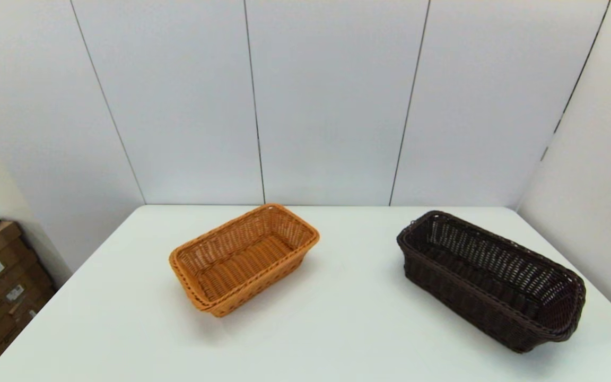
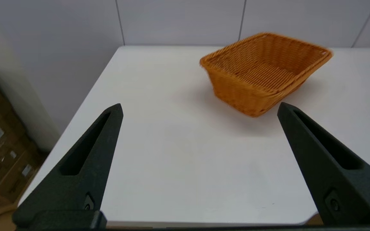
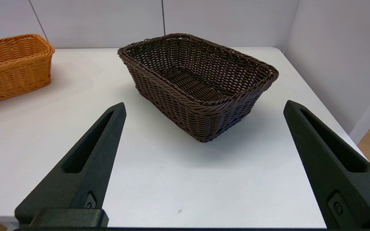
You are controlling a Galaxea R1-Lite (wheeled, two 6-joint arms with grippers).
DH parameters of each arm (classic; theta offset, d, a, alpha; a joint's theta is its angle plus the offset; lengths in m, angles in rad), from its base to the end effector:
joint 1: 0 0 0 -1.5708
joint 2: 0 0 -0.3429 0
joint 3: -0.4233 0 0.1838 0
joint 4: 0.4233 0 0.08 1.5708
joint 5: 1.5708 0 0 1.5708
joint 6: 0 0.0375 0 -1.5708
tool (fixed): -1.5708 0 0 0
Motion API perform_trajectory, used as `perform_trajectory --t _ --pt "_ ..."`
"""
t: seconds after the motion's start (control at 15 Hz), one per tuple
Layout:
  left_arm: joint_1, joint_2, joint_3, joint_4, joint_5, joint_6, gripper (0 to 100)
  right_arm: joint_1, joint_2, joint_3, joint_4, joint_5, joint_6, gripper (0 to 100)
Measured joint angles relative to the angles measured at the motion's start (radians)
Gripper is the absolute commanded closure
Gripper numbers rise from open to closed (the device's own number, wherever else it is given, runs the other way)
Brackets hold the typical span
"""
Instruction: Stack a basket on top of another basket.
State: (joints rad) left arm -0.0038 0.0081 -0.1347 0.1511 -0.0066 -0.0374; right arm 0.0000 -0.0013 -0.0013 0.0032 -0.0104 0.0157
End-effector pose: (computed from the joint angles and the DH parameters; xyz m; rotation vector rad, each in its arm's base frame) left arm -0.0687 0.0000 0.0960 -0.0374 0.0247 -0.0099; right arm -0.0580 -0.0004 0.0754 0.0157 0.0005 -0.0104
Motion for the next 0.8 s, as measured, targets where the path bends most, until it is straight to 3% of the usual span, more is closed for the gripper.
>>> perform_trajectory --t 0.47,0.8 --pt "0.001 0.399 -0.446 0.376 -0.020 -0.016 0 0.000 0.000 0.000 0.000 0.000 0.000 0" --pt "0.000 0.974 -0.712 0.513 -0.019 -0.206 0 0.000 0.000 0.000 0.000 -0.001 0.000 0"
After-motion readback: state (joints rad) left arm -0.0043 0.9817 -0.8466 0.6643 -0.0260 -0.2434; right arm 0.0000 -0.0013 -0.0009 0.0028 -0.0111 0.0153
